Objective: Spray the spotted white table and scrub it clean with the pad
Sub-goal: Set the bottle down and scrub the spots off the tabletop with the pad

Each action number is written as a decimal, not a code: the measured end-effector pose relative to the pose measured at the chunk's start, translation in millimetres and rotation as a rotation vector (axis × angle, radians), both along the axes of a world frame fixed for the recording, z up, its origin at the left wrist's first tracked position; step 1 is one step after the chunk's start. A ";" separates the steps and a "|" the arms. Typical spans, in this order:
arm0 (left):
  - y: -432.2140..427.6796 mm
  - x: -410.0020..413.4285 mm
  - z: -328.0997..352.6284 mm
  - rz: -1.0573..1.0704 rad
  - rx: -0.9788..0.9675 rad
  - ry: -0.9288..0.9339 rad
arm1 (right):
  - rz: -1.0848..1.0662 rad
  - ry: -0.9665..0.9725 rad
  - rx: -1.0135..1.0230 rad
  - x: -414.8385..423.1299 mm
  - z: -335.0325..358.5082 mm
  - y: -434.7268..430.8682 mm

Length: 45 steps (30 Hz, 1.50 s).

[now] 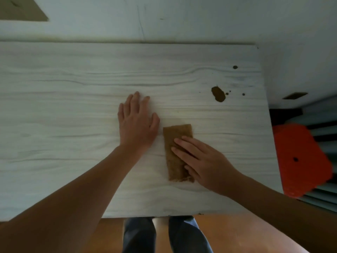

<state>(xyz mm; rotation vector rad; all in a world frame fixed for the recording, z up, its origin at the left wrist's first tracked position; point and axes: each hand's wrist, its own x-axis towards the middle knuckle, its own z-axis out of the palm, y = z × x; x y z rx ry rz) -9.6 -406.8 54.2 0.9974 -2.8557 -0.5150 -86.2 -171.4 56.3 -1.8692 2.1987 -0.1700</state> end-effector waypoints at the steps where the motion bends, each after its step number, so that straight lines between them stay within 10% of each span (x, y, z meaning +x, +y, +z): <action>1: 11.5 -6.8 -2.0 -0.016 -0.013 -0.010 | -0.008 0.003 0.003 -10.4 0.4 11.7; 22: 44.1 -26.0 -16.4 -0.018 -0.162 0.038 | -0.802 -0.010 -0.166 -227.3 -5.4 -22.0; 29: 43.8 -26.3 -15.6 -0.021 -0.166 0.044 | -0.486 -0.023 -0.181 -157.0 -4.1 -80.2; 40: 43.6 -25.9 -16.0 -0.020 -0.166 0.044 | -0.053 -0.007 -0.009 -81.9 -1.6 90.8; 45: 44.2 -27.3 -15.3 -0.024 -0.151 0.031 | -0.281 0.045 -0.048 -158.5 2.9 43.8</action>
